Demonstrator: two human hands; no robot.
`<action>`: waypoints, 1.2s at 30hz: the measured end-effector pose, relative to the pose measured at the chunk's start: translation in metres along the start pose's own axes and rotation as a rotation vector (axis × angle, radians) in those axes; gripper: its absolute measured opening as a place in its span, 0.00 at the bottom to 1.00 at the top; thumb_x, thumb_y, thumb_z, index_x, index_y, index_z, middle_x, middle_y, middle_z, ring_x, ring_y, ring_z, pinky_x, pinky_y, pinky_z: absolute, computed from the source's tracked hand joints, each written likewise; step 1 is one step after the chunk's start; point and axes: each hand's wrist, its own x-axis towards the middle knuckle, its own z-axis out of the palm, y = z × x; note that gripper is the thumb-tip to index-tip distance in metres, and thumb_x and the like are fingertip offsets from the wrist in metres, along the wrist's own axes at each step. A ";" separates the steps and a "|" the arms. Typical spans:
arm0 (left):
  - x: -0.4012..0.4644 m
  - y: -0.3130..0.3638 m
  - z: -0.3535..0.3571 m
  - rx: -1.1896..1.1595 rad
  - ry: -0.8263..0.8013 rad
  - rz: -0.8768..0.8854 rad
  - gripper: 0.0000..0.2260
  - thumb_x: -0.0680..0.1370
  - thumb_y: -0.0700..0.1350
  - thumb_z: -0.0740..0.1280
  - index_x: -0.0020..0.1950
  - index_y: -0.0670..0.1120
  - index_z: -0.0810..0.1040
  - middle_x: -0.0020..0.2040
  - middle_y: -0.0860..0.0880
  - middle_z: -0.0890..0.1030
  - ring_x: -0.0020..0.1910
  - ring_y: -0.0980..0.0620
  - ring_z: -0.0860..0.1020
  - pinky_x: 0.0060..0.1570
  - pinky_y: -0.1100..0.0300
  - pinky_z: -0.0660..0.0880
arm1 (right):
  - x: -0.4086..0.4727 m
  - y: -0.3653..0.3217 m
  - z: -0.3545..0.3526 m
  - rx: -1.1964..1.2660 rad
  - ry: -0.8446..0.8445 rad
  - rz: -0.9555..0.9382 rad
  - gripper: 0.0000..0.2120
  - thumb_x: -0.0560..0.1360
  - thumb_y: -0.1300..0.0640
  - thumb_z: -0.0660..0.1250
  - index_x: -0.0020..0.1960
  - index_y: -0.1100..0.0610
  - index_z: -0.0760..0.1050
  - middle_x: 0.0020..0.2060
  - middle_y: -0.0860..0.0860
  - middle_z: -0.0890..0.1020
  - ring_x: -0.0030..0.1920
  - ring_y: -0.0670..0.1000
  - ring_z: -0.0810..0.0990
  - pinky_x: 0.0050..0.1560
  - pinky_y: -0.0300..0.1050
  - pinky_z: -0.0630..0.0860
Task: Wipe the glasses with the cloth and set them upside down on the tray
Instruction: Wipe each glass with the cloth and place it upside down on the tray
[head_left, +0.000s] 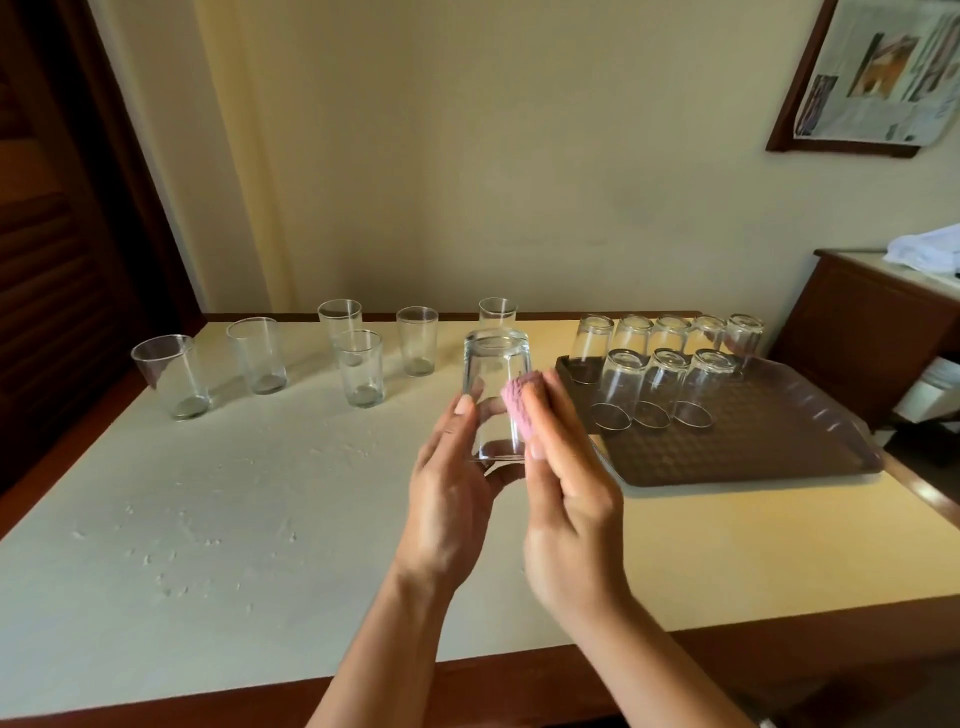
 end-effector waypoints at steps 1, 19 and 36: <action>-0.002 -0.001 0.002 -0.006 -0.019 -0.006 0.22 0.83 0.53 0.65 0.74 0.43 0.76 0.68 0.37 0.77 0.53 0.41 0.80 0.53 0.49 0.80 | 0.012 -0.002 -0.002 0.039 0.000 0.022 0.20 0.82 0.70 0.58 0.74 0.65 0.67 0.76 0.60 0.68 0.76 0.42 0.68 0.74 0.39 0.67; 0.009 0.006 0.011 0.070 -0.007 0.072 0.24 0.81 0.56 0.66 0.78 0.56 0.70 0.56 0.44 0.83 0.42 0.50 0.82 0.44 0.54 0.80 | 0.014 0.008 -0.004 0.038 0.056 0.082 0.20 0.85 0.63 0.57 0.76 0.60 0.67 0.77 0.55 0.68 0.79 0.53 0.65 0.78 0.55 0.64; 0.015 0.006 0.004 0.096 0.074 0.050 0.27 0.79 0.55 0.64 0.78 0.51 0.69 0.58 0.38 0.80 0.47 0.40 0.77 0.45 0.47 0.74 | -0.013 0.006 0.004 0.121 0.017 0.047 0.19 0.85 0.63 0.56 0.76 0.64 0.66 0.78 0.57 0.66 0.77 0.54 0.69 0.75 0.52 0.68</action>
